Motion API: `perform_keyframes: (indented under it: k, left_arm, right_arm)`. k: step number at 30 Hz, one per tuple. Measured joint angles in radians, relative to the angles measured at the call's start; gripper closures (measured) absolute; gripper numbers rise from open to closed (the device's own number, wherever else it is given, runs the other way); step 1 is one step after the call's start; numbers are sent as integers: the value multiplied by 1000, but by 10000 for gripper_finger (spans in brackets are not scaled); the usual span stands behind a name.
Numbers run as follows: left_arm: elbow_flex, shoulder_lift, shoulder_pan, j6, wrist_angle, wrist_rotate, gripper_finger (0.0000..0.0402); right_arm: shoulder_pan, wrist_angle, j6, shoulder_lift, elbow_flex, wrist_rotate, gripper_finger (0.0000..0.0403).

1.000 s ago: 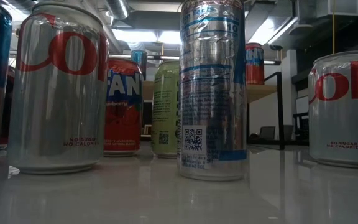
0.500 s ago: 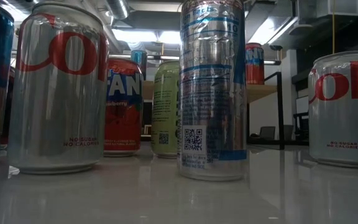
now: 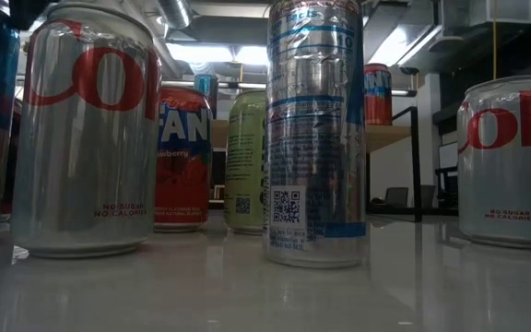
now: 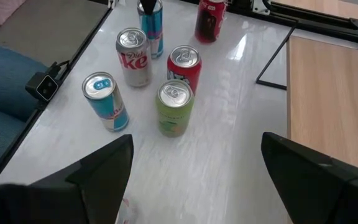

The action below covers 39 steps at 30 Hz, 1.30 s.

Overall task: Sort soda cans
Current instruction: Put the bottom left blue soda can on the shelf aligned with the blue soda can

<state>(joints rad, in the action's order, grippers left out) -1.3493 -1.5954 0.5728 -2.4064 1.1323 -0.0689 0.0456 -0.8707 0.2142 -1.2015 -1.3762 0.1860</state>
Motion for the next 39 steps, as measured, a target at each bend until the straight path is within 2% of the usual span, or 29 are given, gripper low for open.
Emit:
perform_keyframes:
  k: [23,27,36,39]
  left_arm:
    - [145,-4,0,15,-177,33,71]
    - [149,-4,0,33,-196,32,92]
    - [149,-3,-2,126,-199,32,179]
    - [149,-2,-10,199,-200,36,182]
  right_arm:
    - [0,0,0,0,0,0,58]
    - [0,0,0,0,0,0,58]
    - [0,0,0,0,0,0,58]
    - [0,0,0,0,0,0,58]
